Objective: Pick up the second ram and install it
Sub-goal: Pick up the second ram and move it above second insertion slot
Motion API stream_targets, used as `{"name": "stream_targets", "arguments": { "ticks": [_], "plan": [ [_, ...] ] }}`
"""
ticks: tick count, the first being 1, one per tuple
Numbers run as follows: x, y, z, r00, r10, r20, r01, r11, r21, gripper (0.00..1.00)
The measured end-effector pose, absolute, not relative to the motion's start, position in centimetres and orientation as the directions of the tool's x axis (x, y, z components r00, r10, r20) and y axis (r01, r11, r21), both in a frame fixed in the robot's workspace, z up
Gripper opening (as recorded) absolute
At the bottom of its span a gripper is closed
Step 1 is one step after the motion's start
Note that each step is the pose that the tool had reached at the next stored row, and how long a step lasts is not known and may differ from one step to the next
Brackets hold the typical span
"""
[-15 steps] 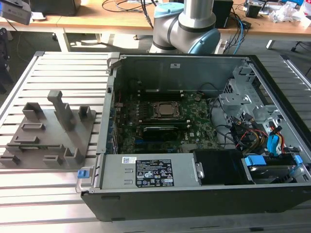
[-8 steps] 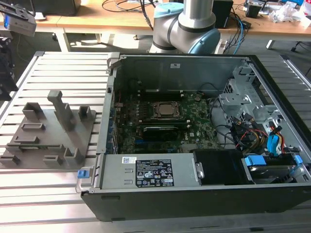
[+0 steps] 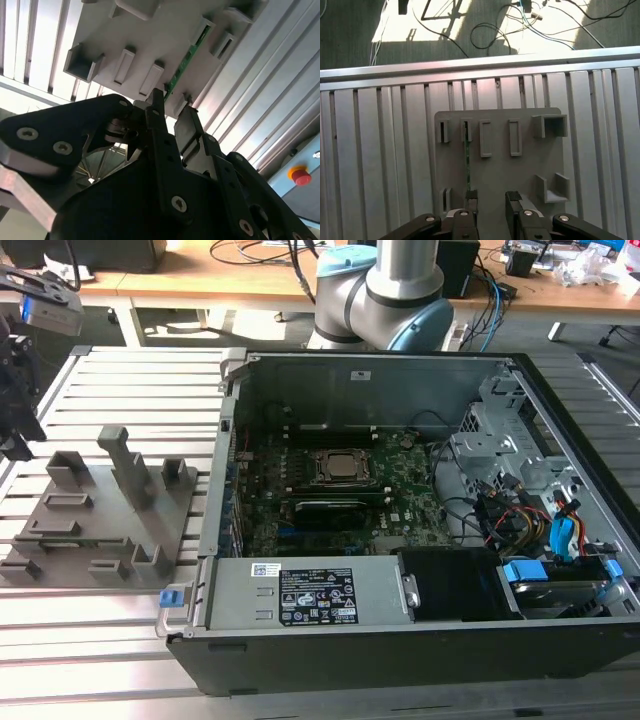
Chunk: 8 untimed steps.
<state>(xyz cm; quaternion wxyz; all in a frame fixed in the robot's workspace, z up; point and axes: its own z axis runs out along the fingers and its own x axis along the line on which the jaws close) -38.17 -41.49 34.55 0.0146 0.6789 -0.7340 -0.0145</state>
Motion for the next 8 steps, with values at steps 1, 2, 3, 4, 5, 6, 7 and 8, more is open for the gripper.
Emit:
{"name": "stream_targets", "arguments": {
  "ticks": [1, 2, 3, 4, 5, 6, 7, 8],
  "plan": [
    [-38.2, -41.5, 34.3, -0.078, -0.997, 0.002, -0.996, 0.078, 0.041, 0.36],
    [-38.2, -41.5, 34.2, -0.078, -0.997, 0.002, -0.996, 0.078, 0.041, 0.36],
    [-38.2, -41.5, 34.1, -0.078, -0.997, 0.002, -0.996, 0.078, 0.041, 0.36],
    [-38.2, -41.5, 33.9, -0.078, -0.997, 0.002, -0.996, 0.078, 0.041, 0.36],
    [-38.2, -41.5, 33.7, -0.078, -0.997, 0.002, -0.996, 0.078, 0.041, 0.36],
    [-38.2, -41.5, 33.3, -0.078, -0.997, 0.002, -0.996, 0.078, 0.041, 0.36],
    [-38.2, -41.5, 33.1, -0.078, -0.997, 0.002, -0.996, 0.078, 0.041, 0.36],
    [-38.2, -41.5, 32.9, -0.078, -0.997, 0.002, -0.996, 0.078, 0.041, 0.36]
  ]
}}
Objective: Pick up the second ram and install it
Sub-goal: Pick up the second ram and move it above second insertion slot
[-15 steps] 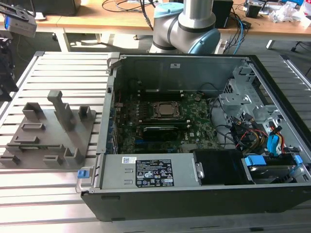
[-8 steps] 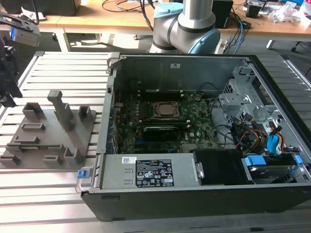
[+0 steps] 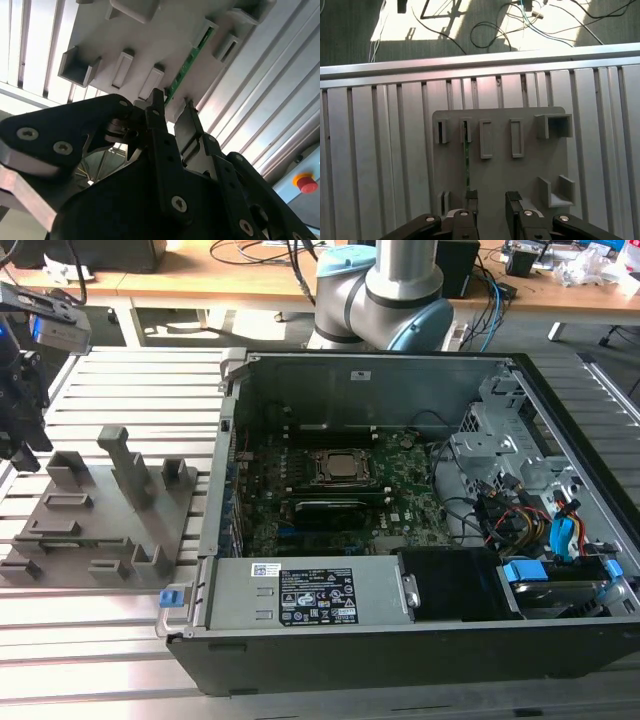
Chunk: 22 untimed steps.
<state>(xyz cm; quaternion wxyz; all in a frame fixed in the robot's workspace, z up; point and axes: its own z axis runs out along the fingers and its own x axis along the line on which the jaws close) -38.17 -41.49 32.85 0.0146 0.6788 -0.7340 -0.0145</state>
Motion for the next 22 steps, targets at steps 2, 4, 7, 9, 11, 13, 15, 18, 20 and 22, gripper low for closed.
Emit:
{"name": "stream_targets", "arguments": {
  "ticks": [2, 4, 7, 9, 11, 13, 15, 18, 20, 22],
  "plan": [
    [-38.2, -41.5, 32.4, -0.078, -0.997, 0.002, -0.996, 0.078, 0.041, 0.36],
    [-38.2, -41.5, 31.9, -0.078, -0.997, 0.002, -0.996, 0.078, 0.041, 0.36],
    [-38.2, -41.5, 31.1, -0.078, -0.997, 0.002, -0.996, 0.078, 0.041, 0.36],
    [-38.2, -41.5, 30.7, -0.078, -0.997, 0.002, -0.996, 0.078, 0.041, 0.36],
    [-38.2, -41.5, 30.3, -0.078, -0.997, 0.002, -0.996, 0.078, 0.041, 0.36],
    [-38.2, -41.5, 29.9, -0.078, -0.997, 0.002, -0.996, 0.078, 0.041, 0.36],
    [-38.2, -41.5, 29.4, -0.078, -0.997, 0.002, -0.996, 0.078, 0.041, 0.36],
    [-38.2, -41.5, 28.7, -0.078, -0.997, 0.002, -0.996, 0.078, 0.041, 0.36],
    [-38.2, -41.5, 28.2, -0.078, -0.997, 0.002, -0.996, 0.078, 0.041, 0.36],
    [-38.2, -41.5, 28.0, -0.078, -0.997, 0.002, -0.996, 0.078, 0.041, 0.36]
  ]
}}
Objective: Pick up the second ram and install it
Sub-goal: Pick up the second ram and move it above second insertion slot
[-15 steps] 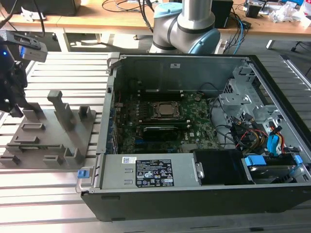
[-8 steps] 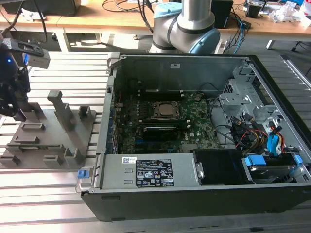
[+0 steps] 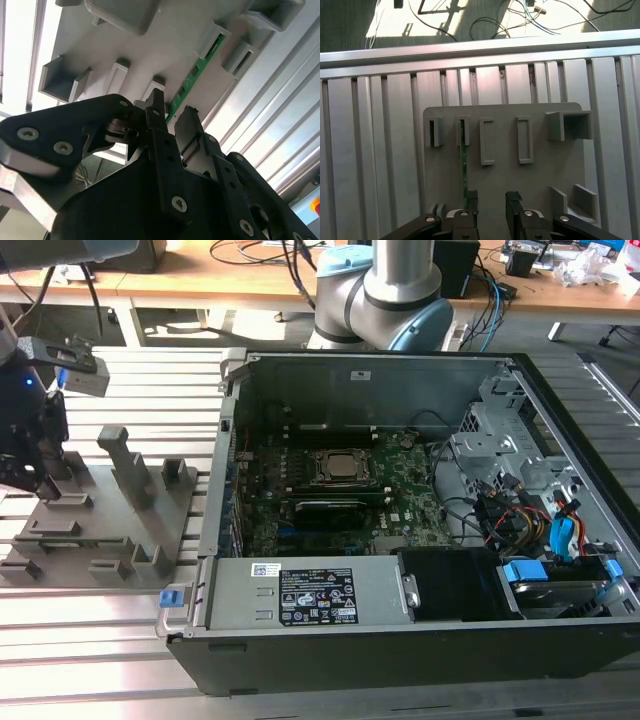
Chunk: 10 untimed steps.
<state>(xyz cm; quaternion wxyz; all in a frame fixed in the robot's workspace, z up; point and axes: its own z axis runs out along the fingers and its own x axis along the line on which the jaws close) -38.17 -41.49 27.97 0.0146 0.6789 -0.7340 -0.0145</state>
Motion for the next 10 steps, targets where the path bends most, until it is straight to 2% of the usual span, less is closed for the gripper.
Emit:
{"name": "stream_targets", "arguments": {
  "ticks": [10],
  "plan": [
    [-38.2, -41.6, 26.3, -0.074, -0.997, 0.002, -0.996, 0.074, 0.041, 0.36]
  ]
}}
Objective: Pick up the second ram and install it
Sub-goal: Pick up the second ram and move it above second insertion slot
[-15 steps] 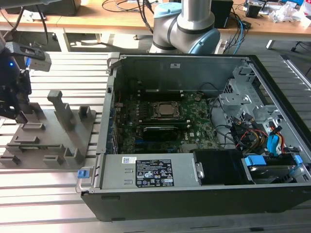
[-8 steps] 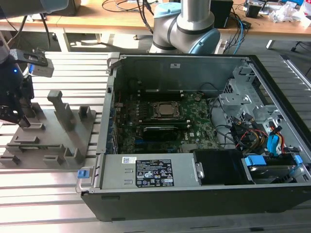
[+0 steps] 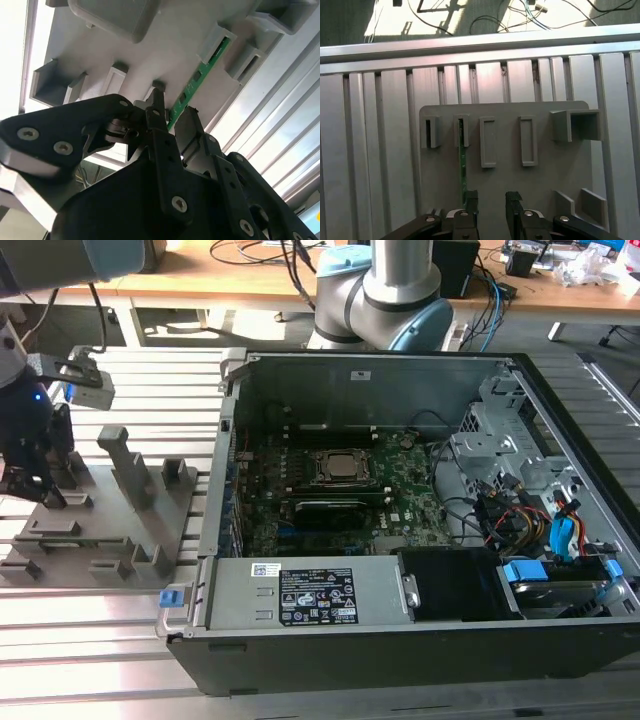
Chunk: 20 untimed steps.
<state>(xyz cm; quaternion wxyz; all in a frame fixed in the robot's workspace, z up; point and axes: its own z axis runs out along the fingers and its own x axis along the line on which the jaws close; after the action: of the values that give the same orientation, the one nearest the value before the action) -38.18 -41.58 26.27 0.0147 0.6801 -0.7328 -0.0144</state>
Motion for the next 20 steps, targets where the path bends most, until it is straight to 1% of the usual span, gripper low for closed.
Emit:
{"name": "stream_targets", "arguments": {
  "ticks": [11, 20],
  "plan": [
    [-38.2, -45.1, 24.3, -0.05, -0.999, 0.002, -0.998, 0.05, 0.041, 0.36],
    [-37.9, -44.4, 21.3, -0.01, -1.0, 0.002, -0.999, 0.01, 0.041, 0.36]
  ]
}}
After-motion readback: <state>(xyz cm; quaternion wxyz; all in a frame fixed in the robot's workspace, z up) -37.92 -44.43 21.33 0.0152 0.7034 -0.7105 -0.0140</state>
